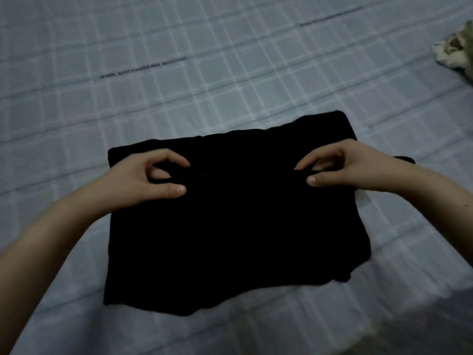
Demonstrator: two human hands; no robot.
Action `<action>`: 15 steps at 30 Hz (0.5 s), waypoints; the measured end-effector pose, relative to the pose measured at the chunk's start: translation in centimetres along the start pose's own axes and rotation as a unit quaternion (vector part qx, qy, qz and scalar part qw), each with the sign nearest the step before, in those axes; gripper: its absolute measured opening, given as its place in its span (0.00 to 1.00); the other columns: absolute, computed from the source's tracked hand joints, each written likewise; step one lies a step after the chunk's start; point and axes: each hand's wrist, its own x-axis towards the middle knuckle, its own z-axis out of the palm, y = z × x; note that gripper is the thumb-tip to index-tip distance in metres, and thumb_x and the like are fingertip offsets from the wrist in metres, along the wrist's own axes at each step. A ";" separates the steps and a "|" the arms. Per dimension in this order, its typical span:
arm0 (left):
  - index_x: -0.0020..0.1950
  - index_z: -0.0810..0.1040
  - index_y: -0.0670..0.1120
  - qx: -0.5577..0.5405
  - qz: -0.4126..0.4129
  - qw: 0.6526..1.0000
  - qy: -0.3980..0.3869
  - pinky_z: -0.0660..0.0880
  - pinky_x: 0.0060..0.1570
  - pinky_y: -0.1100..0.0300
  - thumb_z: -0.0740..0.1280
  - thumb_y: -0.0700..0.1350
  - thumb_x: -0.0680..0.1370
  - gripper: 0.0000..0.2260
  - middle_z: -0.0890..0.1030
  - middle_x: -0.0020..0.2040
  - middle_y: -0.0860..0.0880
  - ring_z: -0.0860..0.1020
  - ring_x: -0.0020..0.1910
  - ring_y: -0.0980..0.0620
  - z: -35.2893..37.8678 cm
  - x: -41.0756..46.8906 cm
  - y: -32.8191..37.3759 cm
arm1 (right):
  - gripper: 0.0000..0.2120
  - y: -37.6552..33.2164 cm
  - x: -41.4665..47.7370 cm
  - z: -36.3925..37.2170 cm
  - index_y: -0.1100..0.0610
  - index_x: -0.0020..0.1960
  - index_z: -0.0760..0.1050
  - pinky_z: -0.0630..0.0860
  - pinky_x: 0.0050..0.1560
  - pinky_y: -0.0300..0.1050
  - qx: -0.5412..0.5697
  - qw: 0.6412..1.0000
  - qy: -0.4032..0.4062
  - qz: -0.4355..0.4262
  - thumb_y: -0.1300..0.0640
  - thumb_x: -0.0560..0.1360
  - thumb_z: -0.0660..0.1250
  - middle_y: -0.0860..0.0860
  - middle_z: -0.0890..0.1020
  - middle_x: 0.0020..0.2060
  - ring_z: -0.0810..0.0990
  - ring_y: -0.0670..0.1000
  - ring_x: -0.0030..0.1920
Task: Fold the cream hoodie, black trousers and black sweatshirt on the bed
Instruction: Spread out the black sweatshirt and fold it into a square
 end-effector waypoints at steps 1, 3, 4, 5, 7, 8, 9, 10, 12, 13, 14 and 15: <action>0.52 0.80 0.63 0.003 -0.005 1.000 -0.026 0.73 0.35 0.73 0.78 0.58 0.64 0.18 0.84 0.36 0.51 0.78 0.33 0.62 0.9 -0.6 -0.7 | 0.14 0.8 -0.6 0.8 0.44 0.51 0.84 0.75 0.48 0.34 0.015 0.999 -0.025 0.027 0.46 0.65 0.75 0.57 0.86 0.42 0.84 0.49 0.45; 0.50 0.81 0.63 0.024 -0.018 0.998 -0.047 0.71 0.40 0.76 0.76 0.60 0.62 0.17 0.84 0.37 0.56 0.81 0.39 0.65 3.1 -1.7 -2.5 | 0.12 2.8 -1.4 3.2 0.47 0.50 0.85 0.77 0.48 0.35 0.038 0.995 -0.057 0.072 0.49 0.67 0.76 0.56 0.86 0.42 0.84 0.48 0.44; 0.49 0.82 0.63 0.029 -0.027 0.998 -0.051 0.71 0.43 0.77 0.75 0.60 0.61 0.17 0.84 0.39 0.58 0.81 0.42 0.65 4.0 -1.8 -3.3 | 0.10 3.7 -1.5 4.3 0.49 0.50 0.85 0.77 0.48 0.37 0.034 0.994 -0.054 0.086 0.52 0.68 0.76 0.56 0.86 0.42 0.84 0.49 0.44; 0.49 0.82 0.62 0.025 -0.040 0.997 -0.055 0.72 0.44 0.77 0.75 0.60 0.61 0.17 0.84 0.40 0.59 0.82 0.44 0.64 5.2 -2.0 -4.5 | 0.09 4.9 -1.4 5.9 0.50 0.50 0.85 0.77 0.49 0.38 0.028 0.994 -0.042 0.092 0.55 0.70 0.76 0.56 0.86 0.43 0.85 0.49 0.45; 0.49 0.82 0.62 0.005 -0.060 0.997 -0.049 0.73 0.44 0.77 0.75 0.60 0.62 0.17 0.84 0.43 0.61 0.82 0.46 0.63 6.3 -1.7 -5.8 | 0.08 6.3 -1.2 7.7 0.53 0.51 0.85 0.76 0.47 0.35 0.032 0.995 0.004 0.093 0.60 0.71 0.76 0.49 0.86 0.41 0.84 0.43 0.44; 0.49 0.83 0.61 -0.007 -0.069 0.996 -0.046 0.73 0.43 0.77 0.76 0.59 0.61 0.17 0.84 0.44 0.62 0.82 0.47 0.64 6.4 -1.5 -6.2 | 0.09 6.6 -1.1 8.3 0.54 0.51 0.84 0.75 0.46 0.31 0.035 0.995 0.027 0.090 0.61 0.72 0.75 0.46 0.86 0.39 0.83 0.40 0.43; 0.48 0.83 0.61 -0.019 -0.078 0.996 -0.045 0.73 0.43 0.77 0.76 0.59 0.61 0.17 0.85 0.45 0.62 0.81 0.48 0.65 6.6 -1.4 -6.5 | 0.09 6.9 -1.1 8.7 0.56 0.51 0.84 0.74 0.45 0.28 0.037 0.995 0.042 0.087 0.62 0.71 0.75 0.45 0.86 0.40 0.83 0.38 0.42; 0.48 0.83 0.60 -0.027 -0.081 0.995 -0.044 0.73 0.43 0.77 0.76 0.59 0.61 0.17 0.85 0.45 0.62 0.81 0.49 0.66 6.8 -1.3 -6.7 | 0.09 7.2 -1.2 8.7 0.56 0.51 0.84 0.73 0.45 0.27 0.039 0.995 0.047 0.084 0.61 0.71 0.76 0.46 0.86 0.41 0.83 0.37 0.42; 0.48 0.83 0.60 -0.034 -0.080 0.995 -0.045 0.72 0.42 0.78 0.76 0.60 0.60 0.19 0.85 0.44 0.62 0.80 0.49 0.68 6.9 -1.5 -6.5 | 0.09 7.1 -1.8 8.3 0.52 0.50 0.85 0.74 0.45 0.27 0.052 0.995 0.034 0.075 0.57 0.69 0.77 0.49 0.87 0.42 0.84 0.40 0.43; 0.48 0.83 0.60 -0.038 -0.081 0.995 -0.046 0.71 0.42 0.79 0.76 0.60 0.59 0.19 0.85 0.43 0.63 0.80 0.49 0.70 7.0 -1.9 -6.2 | 0.11 6.9 -2.2 7.9 0.51 0.49 0.85 0.74 0.45 0.28 0.062 0.996 0.018 0.069 0.53 0.68 0.76 0.50 0.87 0.43 0.85 0.42 0.45; 0.47 0.83 0.60 -0.043 -0.082 0.995 -0.048 0.71 0.41 0.79 0.76 0.60 0.59 0.18 0.84 0.43 0.64 0.79 0.49 0.71 7.1 -2.3 -5.9 | 0.12 6.7 -2.6 7.4 0.50 0.50 0.86 0.75 0.46 0.29 0.070 0.995 0.001 0.067 0.51 0.66 0.76 0.50 0.87 0.44 0.85 0.45 0.46; 0.47 0.83 0.61 -0.049 -0.086 0.994 -0.053 0.71 0.41 0.80 0.76 0.60 0.58 0.18 0.84 0.42 0.65 0.78 0.49 0.73 7.1 -2.8 -5.4 | 0.14 6.5 -2.8 6.9 0.49 0.50 0.86 0.76 0.46 0.30 0.075 0.995 -0.016 0.068 0.49 0.65 0.76 0.51 0.87 0.44 0.86 0.47 0.47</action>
